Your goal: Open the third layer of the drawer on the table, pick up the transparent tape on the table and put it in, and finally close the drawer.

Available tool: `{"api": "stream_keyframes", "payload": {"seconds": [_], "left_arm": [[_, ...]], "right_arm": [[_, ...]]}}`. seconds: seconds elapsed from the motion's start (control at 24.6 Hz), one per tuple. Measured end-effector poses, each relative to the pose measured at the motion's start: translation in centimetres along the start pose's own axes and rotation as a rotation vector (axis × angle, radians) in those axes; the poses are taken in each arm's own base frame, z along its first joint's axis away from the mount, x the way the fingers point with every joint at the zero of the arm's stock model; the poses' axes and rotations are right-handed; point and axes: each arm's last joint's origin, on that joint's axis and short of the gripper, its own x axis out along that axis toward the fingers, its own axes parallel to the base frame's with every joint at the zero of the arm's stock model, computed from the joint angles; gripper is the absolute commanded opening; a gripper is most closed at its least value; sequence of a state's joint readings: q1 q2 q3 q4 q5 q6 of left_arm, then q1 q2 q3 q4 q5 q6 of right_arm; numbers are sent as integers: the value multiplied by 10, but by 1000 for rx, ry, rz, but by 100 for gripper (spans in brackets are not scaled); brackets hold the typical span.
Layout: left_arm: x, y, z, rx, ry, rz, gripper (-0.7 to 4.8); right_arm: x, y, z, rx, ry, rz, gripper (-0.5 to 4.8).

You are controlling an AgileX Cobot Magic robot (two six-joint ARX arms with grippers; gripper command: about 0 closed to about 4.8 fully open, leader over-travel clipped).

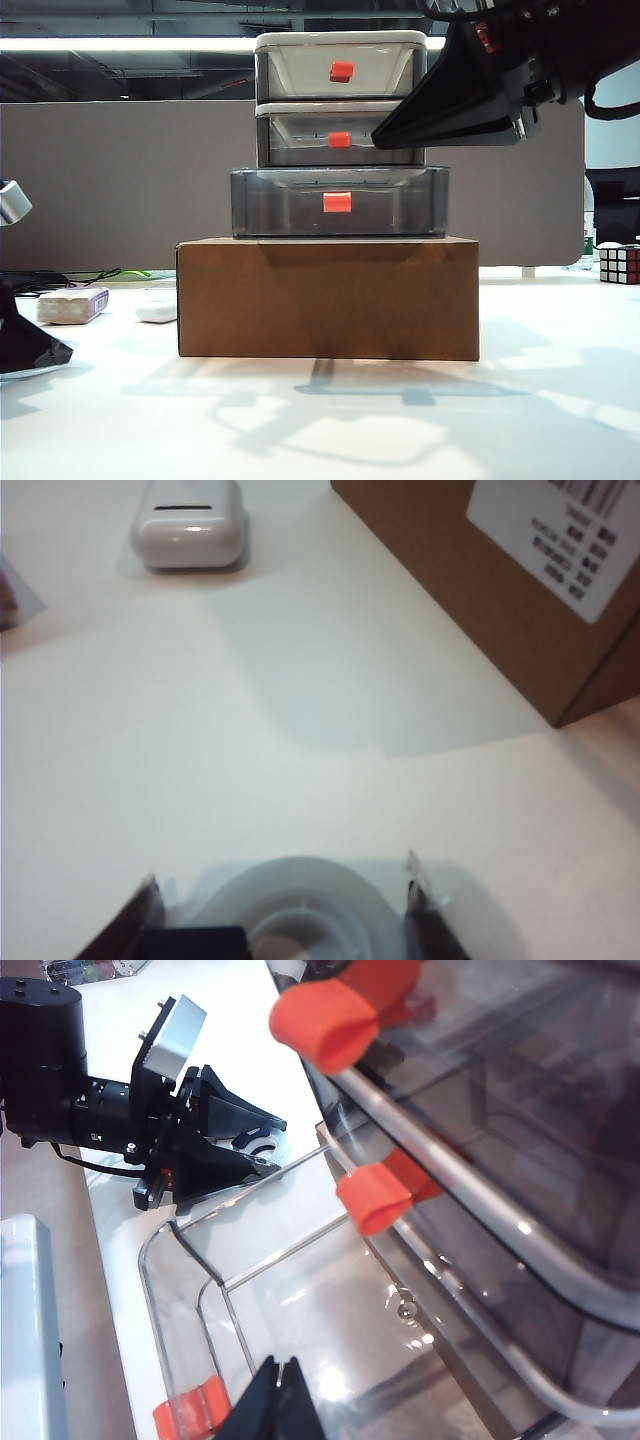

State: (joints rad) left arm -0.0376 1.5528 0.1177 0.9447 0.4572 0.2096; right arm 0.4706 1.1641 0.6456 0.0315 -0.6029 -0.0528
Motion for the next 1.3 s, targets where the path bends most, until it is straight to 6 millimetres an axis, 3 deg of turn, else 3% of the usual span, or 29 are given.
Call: {"api": "stream_keyframes", "payload": {"seconds": [0.24, 0.45, 0.65, 0.81, 1.02, 1.3], "left_arm": [[-3, -6, 4, -32, -57, -112, 65], [-13, -21, 49, 105, -356, -161, 64], [-36, -49, 83, 219, -574, -210, 65], [-38, -70, 101, 228, -546, -314, 65], [-34, -115, 146, 357, -422, -390, 66], [-10, -127, 153, 374, -322, -414, 66]], "right_arm": [[0, 0, 0, 0, 0, 0, -5], [0, 0, 0, 0, 0, 0, -5], [-2, 1, 2, -6, -10, -1, -5], [-2, 1, 2, -8, -12, -1, -5], [-3, 2, 2, -9, -13, -1, -5], [-9, 6, 7, -28, -40, -2, -5]]}}
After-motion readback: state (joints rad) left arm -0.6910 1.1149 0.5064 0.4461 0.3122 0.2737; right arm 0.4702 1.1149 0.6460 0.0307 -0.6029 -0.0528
